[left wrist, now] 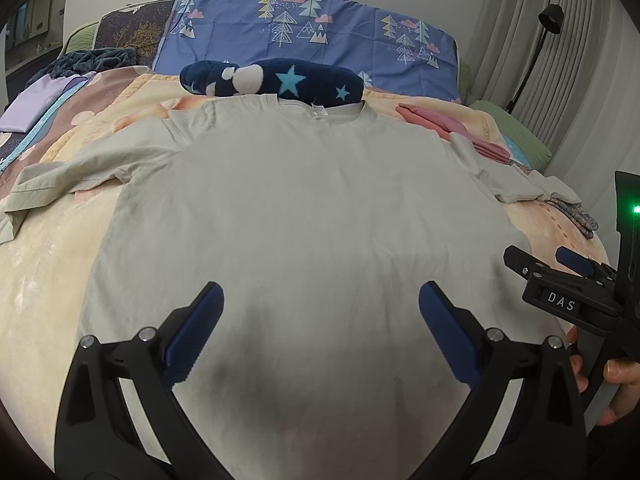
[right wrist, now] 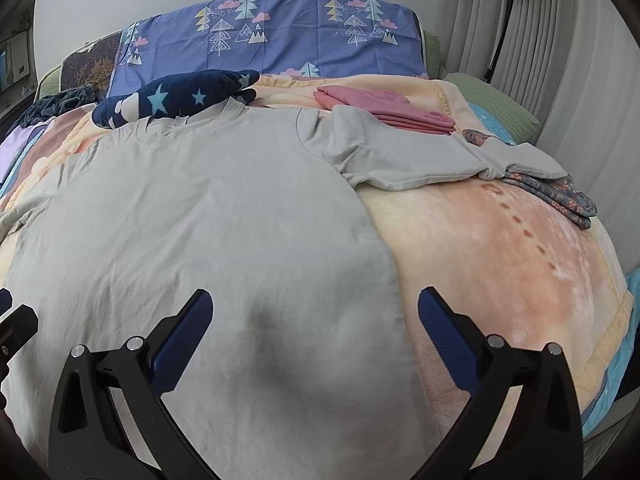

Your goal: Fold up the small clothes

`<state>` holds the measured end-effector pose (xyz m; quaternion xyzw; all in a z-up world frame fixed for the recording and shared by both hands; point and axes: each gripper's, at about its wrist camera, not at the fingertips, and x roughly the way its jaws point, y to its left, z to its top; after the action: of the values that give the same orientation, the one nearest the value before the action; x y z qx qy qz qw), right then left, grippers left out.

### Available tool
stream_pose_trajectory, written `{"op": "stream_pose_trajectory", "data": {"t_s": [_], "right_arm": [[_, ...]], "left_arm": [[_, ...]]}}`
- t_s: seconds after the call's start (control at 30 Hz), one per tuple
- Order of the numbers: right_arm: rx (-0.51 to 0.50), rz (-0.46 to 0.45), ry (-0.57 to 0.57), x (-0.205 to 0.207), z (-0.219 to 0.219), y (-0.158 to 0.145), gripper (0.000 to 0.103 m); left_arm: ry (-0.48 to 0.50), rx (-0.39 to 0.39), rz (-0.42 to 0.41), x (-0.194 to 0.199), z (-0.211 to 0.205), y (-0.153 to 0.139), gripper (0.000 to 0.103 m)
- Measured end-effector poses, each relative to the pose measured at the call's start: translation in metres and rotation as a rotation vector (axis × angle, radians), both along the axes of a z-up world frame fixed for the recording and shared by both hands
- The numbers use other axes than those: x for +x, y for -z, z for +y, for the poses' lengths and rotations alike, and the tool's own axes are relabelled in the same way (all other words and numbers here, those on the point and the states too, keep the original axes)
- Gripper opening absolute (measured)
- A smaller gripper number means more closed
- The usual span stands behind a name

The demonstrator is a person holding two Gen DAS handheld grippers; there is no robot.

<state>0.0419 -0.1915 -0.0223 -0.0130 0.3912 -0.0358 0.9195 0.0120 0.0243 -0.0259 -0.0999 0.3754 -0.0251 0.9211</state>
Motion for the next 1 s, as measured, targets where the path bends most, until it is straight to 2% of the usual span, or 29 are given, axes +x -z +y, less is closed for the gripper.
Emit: {"op": "stream_pose_trajectory", "data": {"t_s": [0.63,0.8,0.9,0.97,1.0], "right_arm": [[-0.003,0.004,0.009,0.002,0.002,0.002,0.102],[-0.008,0.001,0.001,0.004,0.003,0.0,0.102],[-0.013,-0.001,-0.007,0.004,0.005,-0.002,0.102],[-0.013,-0.002,-0.014,0.005,0.005,-0.002,0.102],[-0.011,-0.003,-0.018,0.005,0.006,-0.002,0.102]], "left_arm": [[0.007,-0.006,-0.003,-0.001,0.001,0.0,0.092],[0.009,-0.011,0.003,0.0,0.007,0.001,0.083],[0.0,-0.046,-0.003,-0.001,0.021,0.0,0.073],[-0.032,-0.082,-0.009,-0.003,0.042,0.0,0.061],[-0.06,-0.102,-0.014,-0.005,0.056,0.0,0.058]]}}
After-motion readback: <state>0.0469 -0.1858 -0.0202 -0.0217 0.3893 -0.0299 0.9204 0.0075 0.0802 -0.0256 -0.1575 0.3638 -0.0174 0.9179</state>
